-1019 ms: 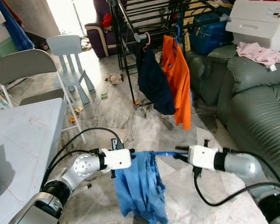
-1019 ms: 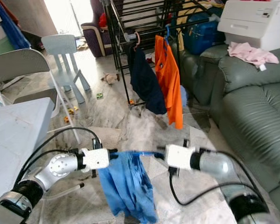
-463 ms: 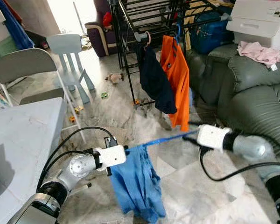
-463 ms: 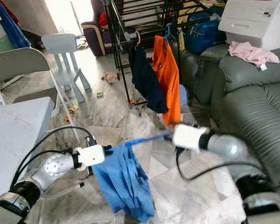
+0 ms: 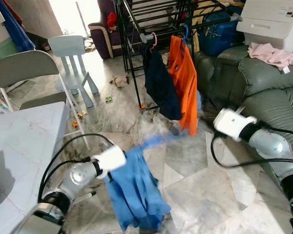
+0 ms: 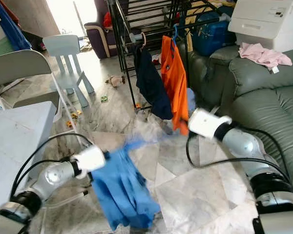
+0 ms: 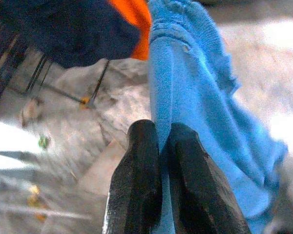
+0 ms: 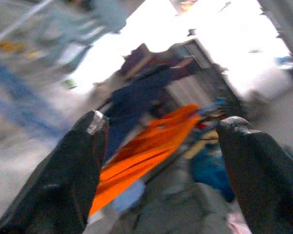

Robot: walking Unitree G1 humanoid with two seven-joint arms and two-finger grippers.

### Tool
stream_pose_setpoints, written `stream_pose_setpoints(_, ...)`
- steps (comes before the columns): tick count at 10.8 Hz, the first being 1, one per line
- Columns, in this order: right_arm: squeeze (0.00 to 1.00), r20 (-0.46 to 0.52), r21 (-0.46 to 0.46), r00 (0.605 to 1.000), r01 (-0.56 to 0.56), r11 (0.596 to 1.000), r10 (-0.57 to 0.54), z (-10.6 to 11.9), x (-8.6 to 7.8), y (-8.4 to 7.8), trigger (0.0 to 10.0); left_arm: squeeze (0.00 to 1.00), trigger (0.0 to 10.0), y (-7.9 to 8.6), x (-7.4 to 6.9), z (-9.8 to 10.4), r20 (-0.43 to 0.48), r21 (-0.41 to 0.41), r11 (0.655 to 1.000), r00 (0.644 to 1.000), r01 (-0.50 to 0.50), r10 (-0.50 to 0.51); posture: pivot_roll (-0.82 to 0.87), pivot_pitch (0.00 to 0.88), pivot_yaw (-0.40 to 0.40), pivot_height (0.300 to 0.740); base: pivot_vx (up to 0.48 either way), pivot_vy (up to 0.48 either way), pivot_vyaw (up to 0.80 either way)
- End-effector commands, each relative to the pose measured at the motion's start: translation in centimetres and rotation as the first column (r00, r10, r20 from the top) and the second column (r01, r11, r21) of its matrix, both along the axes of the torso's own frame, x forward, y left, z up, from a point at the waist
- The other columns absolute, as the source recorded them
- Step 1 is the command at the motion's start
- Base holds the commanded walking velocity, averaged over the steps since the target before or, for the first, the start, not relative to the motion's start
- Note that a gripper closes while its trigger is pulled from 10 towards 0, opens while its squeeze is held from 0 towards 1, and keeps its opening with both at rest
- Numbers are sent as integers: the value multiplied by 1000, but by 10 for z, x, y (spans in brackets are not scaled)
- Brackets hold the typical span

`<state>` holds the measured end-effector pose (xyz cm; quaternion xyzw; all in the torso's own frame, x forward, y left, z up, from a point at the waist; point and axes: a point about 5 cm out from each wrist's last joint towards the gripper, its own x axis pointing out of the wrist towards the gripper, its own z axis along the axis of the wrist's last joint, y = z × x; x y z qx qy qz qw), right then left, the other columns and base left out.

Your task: Hang hanger

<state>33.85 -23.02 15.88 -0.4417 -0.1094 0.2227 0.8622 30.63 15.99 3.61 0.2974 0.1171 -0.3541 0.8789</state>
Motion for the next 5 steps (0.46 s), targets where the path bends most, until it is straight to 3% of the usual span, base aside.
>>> stream_pose_setpoints(1,1000,68,55,996,49,997,-53,5,1,-2,10000,0,0,8,9,9,3,-51,996,998,-66,67,-125,0,142,740,0,0,0)
stream_pose_setpoints(3,1000,107,151,977,166,974,-183,4,2,-9,10000,0,0,7,13,12,-26,-135,982,991,-130,128,-129,0,146,740,0,0,0)
stream_pose_setpoints(4,1000,105,309,928,311,899,-357,1,3,-21,10000,0,0,-3,18,24,-6,-224,970,996,-91,92,-130,0,146,740,0,0,0)
stream_pose_setpoints(5,1000,77,434,874,404,805,-480,-5,0,-26,10000,0,0,-13,19,41,74,-253,967,997,36,-18,-128,0,143,740,0,0,0)
